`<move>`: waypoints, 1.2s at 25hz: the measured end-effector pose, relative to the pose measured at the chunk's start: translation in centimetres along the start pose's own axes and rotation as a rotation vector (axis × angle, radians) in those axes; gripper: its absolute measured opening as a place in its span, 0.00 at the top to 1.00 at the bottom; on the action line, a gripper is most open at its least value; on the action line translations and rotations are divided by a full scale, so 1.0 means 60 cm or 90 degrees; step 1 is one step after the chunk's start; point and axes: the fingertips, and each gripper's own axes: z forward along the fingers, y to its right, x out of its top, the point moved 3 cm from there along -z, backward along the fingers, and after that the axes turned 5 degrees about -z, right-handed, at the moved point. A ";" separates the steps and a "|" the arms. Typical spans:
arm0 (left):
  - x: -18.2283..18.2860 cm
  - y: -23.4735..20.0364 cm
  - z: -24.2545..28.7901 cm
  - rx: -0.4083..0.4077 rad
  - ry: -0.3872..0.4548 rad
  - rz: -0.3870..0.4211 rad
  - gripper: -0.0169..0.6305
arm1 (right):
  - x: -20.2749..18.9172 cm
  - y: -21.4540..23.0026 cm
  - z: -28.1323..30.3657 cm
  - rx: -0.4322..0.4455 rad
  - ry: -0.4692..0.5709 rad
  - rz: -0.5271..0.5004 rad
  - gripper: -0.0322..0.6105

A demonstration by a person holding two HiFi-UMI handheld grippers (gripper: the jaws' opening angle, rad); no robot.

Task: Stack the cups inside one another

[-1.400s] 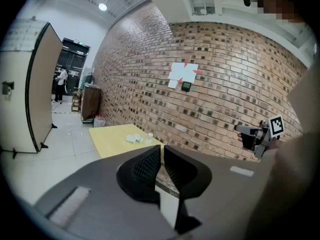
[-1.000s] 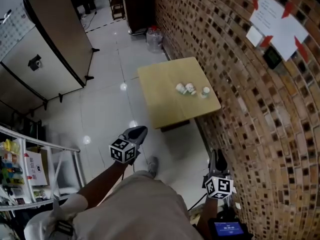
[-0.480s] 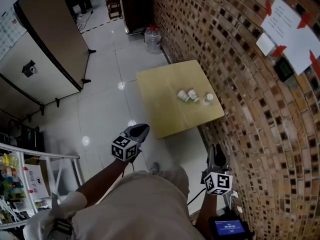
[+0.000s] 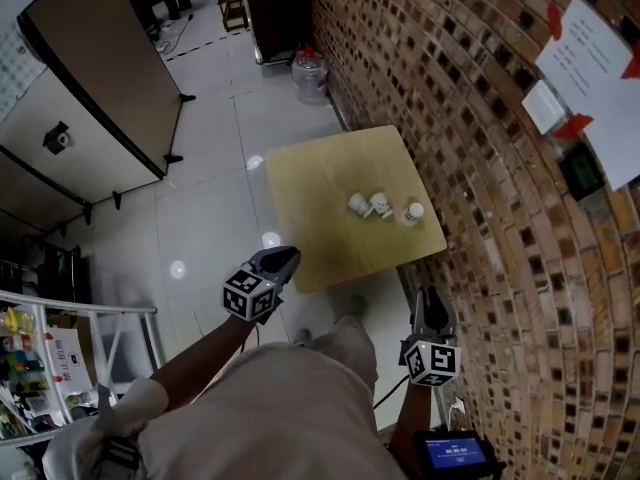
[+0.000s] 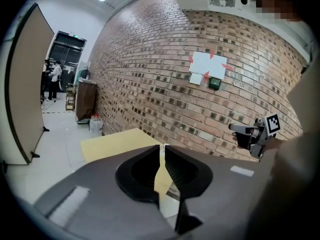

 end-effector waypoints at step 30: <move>0.021 -0.007 0.223 0.166 -0.030 -0.102 0.86 | 0.007 0.181 0.352 0.228 -0.083 -0.056 0.83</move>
